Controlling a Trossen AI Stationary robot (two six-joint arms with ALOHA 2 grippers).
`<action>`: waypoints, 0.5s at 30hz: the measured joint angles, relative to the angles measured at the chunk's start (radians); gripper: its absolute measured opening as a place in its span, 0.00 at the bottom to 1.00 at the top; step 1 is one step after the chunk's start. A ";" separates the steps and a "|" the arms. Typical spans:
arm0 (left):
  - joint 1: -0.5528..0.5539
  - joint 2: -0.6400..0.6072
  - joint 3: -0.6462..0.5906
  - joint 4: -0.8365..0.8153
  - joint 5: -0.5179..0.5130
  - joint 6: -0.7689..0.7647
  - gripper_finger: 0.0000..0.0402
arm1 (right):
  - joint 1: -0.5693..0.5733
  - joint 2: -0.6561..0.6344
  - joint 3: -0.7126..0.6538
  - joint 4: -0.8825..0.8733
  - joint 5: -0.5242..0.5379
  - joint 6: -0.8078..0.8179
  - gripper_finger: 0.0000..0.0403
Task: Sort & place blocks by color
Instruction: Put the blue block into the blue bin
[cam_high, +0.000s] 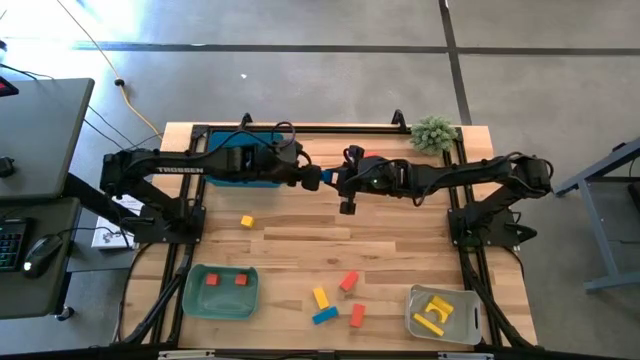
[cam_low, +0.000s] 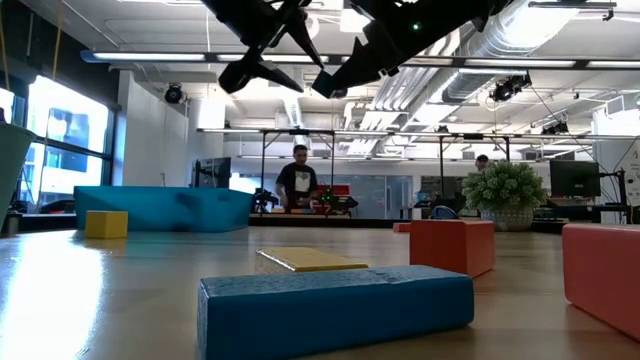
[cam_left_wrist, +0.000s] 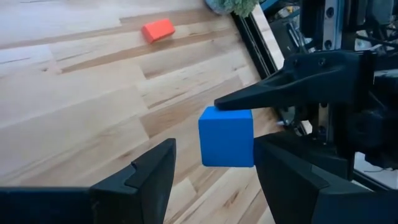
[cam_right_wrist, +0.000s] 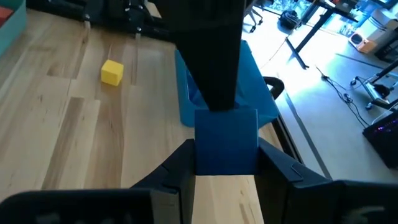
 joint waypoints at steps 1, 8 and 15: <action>0.000 0.005 0.000 0.008 0.003 0.000 0.51 | 0.000 0.000 0.000 0.001 -0.001 0.000 0.25; 0.001 0.044 0.000 0.055 0.024 0.000 0.51 | 0.001 0.000 0.001 0.000 -0.002 0.010 0.25; 0.002 0.069 0.000 0.074 0.035 0.013 0.51 | 0.022 0.000 0.001 -0.009 -0.001 0.027 0.25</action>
